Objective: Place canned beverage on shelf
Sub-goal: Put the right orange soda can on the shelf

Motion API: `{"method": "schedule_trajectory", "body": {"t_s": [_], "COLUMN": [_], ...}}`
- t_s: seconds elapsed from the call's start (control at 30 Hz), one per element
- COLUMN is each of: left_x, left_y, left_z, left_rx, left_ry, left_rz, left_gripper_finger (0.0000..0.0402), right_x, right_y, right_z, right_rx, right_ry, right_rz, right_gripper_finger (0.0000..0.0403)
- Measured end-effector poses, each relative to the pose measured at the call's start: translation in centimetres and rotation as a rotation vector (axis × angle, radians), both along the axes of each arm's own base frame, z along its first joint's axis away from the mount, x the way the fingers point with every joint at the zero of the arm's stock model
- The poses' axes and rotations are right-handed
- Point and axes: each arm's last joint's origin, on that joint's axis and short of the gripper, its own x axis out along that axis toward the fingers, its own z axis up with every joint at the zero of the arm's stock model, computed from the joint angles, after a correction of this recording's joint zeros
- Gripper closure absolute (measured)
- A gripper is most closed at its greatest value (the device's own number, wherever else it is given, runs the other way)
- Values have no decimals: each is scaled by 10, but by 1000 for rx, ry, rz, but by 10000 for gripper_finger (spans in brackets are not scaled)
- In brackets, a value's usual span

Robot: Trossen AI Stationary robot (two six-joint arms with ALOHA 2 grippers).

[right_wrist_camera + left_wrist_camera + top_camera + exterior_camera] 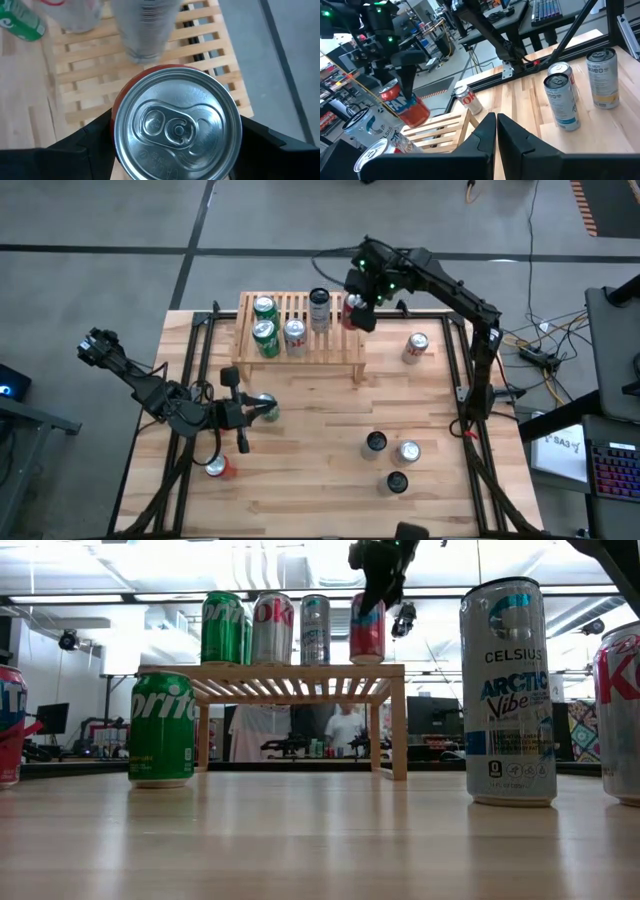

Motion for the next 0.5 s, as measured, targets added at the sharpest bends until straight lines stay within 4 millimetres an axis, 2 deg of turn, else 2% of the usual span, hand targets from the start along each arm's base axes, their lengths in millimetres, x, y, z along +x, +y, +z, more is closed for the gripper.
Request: {"method": "schedule_trajectory", "body": {"t_s": [0.13,0.5], "left_x": [0,0], "left_y": [0,0], "left_z": [0,0], "left_rx": [6,13], "left_ry": [2,7], "left_rz": [-1,-1], "left_gripper_finger": [401,401], "right_x": [-6,-8], "right_y": [-15,-47], "right_z": [1,-16], "right_rx": [8,29], "right_ry": [-40,-24], "right_rz": [-17,-38], "right_gripper_finger": [119,119]}}
